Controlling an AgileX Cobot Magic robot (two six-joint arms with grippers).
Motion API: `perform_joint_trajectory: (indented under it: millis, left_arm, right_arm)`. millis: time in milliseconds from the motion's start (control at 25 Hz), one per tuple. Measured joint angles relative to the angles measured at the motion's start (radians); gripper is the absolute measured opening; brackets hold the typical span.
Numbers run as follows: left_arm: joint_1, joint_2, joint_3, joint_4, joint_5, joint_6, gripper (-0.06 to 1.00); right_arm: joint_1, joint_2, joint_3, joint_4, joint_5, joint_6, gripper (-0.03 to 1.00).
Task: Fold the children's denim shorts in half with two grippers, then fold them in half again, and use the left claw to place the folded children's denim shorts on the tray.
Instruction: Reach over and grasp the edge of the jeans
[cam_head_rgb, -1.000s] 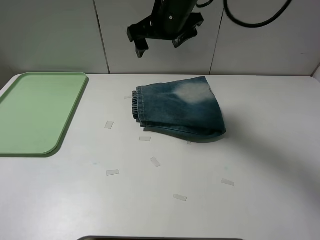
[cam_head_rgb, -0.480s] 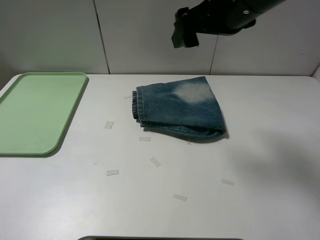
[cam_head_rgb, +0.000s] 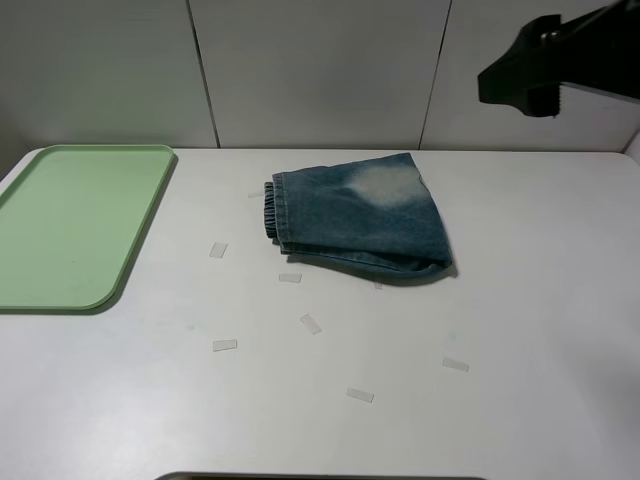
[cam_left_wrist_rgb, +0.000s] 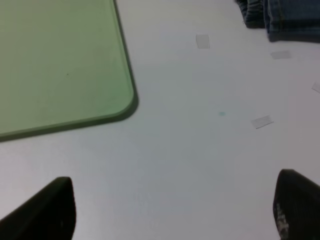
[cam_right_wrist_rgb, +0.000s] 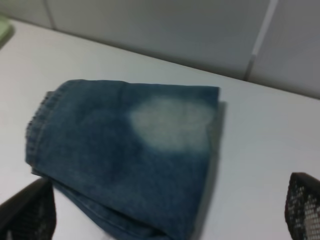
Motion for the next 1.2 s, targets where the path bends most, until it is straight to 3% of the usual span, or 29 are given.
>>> perform_joint_trajectory:
  millis: [600,840,1200]
  left_arm:
    - [0.0,0.0,0.0,0.0,0.0,0.0,0.79]
    - [0.0,0.0,0.0,0.0,0.0,0.0,0.79]
    - [0.0,0.0,0.0,0.0,0.0,0.0,0.79]
  right_arm:
    - [-0.321,-0.405,0.162,0.115,0.066,-0.041,0.69]
    - [-0.347,-0.588,0.191,0.125,0.115,-0.057,0.69]
    - [-0.347,-0.893,0.269,0.128,0.273,-0.096,0.69]
